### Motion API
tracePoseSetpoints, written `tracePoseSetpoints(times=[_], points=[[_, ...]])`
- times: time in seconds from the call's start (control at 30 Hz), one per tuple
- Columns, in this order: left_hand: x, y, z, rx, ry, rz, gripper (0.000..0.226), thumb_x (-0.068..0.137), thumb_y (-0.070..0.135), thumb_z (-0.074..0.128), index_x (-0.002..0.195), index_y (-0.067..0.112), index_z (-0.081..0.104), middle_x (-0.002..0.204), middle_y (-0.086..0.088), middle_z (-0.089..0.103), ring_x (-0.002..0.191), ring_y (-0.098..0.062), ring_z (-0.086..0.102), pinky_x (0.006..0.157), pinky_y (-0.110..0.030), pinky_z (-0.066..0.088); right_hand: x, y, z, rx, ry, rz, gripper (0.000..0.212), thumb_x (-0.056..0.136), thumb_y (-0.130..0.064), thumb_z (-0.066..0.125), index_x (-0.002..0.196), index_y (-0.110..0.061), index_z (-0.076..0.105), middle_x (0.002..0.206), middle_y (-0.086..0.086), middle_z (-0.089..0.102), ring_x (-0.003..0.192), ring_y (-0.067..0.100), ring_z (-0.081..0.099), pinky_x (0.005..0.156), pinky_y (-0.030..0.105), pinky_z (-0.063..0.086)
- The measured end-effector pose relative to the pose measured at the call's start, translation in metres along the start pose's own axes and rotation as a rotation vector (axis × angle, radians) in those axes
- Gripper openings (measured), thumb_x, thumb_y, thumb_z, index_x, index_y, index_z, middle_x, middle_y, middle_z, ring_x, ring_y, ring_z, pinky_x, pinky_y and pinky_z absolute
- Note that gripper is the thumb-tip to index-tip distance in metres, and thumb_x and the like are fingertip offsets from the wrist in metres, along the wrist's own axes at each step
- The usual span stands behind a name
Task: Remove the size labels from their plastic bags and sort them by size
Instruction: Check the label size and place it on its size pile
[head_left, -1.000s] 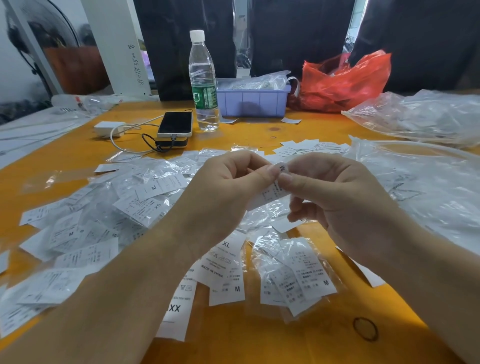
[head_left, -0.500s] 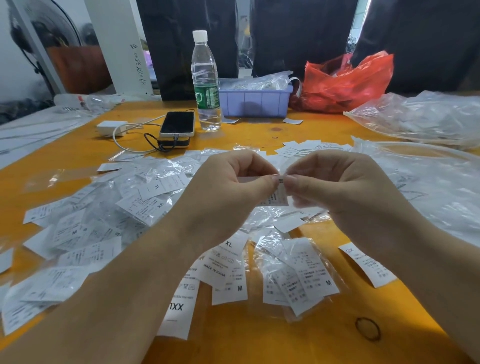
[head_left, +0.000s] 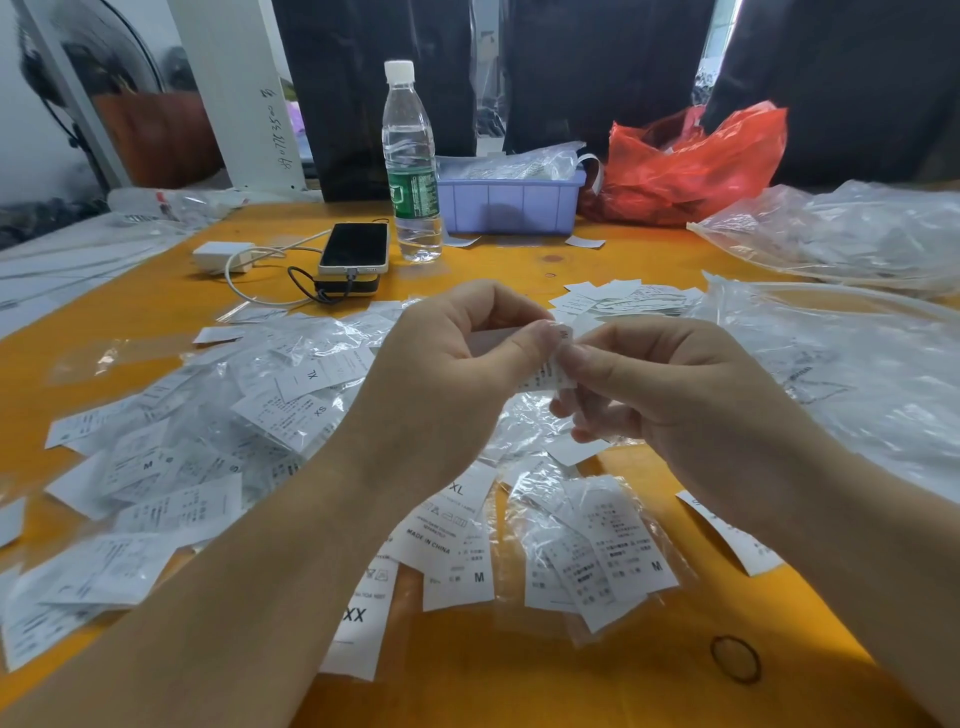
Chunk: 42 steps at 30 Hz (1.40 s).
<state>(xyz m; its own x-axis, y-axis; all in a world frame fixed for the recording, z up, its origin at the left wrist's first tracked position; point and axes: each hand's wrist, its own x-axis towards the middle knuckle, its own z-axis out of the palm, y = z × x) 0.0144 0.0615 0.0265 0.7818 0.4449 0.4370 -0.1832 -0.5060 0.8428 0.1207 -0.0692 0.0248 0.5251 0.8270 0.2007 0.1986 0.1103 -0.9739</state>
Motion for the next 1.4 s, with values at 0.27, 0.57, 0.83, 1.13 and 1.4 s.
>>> tracePoseSetpoints(times=[0.27, 0.57, 0.83, 1.13, 1.4], points=[[-0.001, 0.001, 0.0, 0.113, 0.025, 0.044, 0.006, 0.088, 0.024, 0.069, 0.082, 0.026, 0.069, 0.075, 0.017, 0.068, 0.069, 0.002, 0.062, 0.056, -0.008, 0.044, -0.001, -0.002, -0.001, -0.149, -0.058, -0.031, 0.028, 0.072, -0.035, 0.066, 0.084, -0.01, 0.073, 0.073, 0.004, 0.071, 0.066, 0.018, 0.064, 0.067, 0.031, 0.057], [0.0, 0.001, 0.0, 0.149, 0.032, 0.034, 0.004, 0.088, 0.023, 0.07, 0.084, 0.025, 0.069, 0.075, 0.014, 0.069, 0.073, 0.0, 0.064, 0.057, -0.01, 0.047, -0.001, -0.001, -0.004, -0.149, -0.032, -0.024, 0.034, 0.069, -0.01, 0.078, 0.1, -0.014, 0.066, 0.073, 0.005, 0.072, 0.067, 0.019, 0.067, 0.064, 0.029, 0.056], [0.004, -0.006, -0.004, -0.119, -0.184, -0.18, 0.005, 0.085, 0.019, 0.072, 0.088, 0.015, 0.071, 0.067, 0.011, 0.062, 0.055, -0.002, 0.053, 0.05, -0.014, 0.042, -0.002, -0.004, -0.003, -0.128, -0.019, 0.004, 0.05, 0.06, -0.023, 0.075, 0.107, -0.008, 0.065, 0.089, 0.016, 0.072, 0.081, 0.029, 0.068, 0.067, 0.035, 0.055], [0.006, -0.009, -0.009, -0.204, -0.191, -0.253, 0.02, 0.066, 0.031, 0.081, 0.08, 0.02, 0.073, 0.072, 0.002, 0.062, 0.051, -0.005, 0.048, 0.046, -0.017, 0.04, -0.001, -0.008, -0.005, -0.111, 0.026, -0.012, 0.026, 0.077, -0.007, 0.072, 0.102, -0.006, 0.067, 0.092, 0.02, 0.07, 0.081, 0.029, 0.067, 0.067, 0.034, 0.057], [0.006, -0.008, -0.006, -0.249, -0.194, -0.307, 0.01, 0.08, 0.024, 0.073, 0.083, 0.016, 0.069, 0.071, -0.002, 0.063, 0.053, -0.009, 0.052, 0.045, -0.02, 0.041, -0.001, -0.007, -0.005, -0.099, 0.024, -0.043, 0.035, 0.064, -0.012, 0.075, 0.096, -0.004, 0.066, 0.086, 0.025, 0.068, 0.073, 0.029, 0.061, 0.065, 0.032, 0.051]])
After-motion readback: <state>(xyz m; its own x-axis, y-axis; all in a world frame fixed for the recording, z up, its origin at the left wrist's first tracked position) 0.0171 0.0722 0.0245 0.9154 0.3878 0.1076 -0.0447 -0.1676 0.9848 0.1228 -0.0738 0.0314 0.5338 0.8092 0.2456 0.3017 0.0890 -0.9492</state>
